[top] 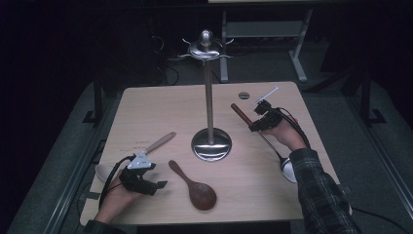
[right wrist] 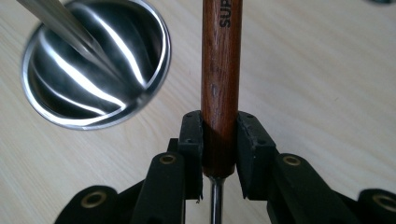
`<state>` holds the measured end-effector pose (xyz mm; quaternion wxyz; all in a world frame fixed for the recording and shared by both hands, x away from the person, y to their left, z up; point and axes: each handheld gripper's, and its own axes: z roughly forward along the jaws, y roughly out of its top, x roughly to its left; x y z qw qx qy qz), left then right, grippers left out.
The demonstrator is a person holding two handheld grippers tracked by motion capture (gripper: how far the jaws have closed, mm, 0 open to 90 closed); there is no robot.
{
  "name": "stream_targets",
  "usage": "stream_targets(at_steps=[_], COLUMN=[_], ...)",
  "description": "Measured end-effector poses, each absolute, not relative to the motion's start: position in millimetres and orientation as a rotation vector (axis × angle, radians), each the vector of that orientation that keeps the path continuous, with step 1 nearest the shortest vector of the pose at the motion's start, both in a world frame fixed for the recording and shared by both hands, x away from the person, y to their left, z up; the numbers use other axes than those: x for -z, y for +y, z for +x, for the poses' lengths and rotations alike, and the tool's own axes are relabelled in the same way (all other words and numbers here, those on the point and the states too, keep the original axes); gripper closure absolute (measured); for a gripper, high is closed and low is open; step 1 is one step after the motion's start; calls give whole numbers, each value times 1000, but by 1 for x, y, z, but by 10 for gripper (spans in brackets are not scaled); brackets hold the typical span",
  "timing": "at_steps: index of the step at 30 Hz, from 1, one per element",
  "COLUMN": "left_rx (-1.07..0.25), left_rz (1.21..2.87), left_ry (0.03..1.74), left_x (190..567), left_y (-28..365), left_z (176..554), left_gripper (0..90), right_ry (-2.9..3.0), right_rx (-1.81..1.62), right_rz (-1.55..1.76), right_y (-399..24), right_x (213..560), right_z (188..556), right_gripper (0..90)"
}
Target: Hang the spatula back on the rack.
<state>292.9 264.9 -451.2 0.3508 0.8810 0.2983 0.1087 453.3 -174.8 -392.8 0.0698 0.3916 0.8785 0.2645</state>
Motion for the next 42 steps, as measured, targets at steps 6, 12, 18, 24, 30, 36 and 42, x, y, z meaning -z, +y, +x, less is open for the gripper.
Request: stream_targets(at_steps=[6, 12, 18, 24, 30, 36, 42], left_rx=[-279, -280, -283, -284, -288, -285, -289], left_rz=[2264, 2260, 2244, 2246, 2243, 2222, 2239], left_ry=[785, 789, 795, 791, 792, 799, 792], left_x=[451, 452, 451, 451, 450, 450, 449], left_y=[266, 267, 268, 268, 271, 270, 271], left_z=[293, 294, 294, 293, 294, 293, 294], left_gripper=[182, 182, 183, 183, 182, 183, 182], right_ry=[2584, 2481, 2395, 2342, 2313, 2287, 2263], right_rx=[-913, -1074, -1181, -1279, -1376, -1428, -1475], right_rz=[1155, 1114, 1092, 1063, 1028, 975, 937], right_y=[-180, -188, -196, -200, -199, -197, -194], right_x=[380, 365, 352, 345, 337, 325, 315], right_z=[445, 435, 423, 414, 407, 397, 390], right_gripper=[733, 733, 733, 733, 733, 734, 734])
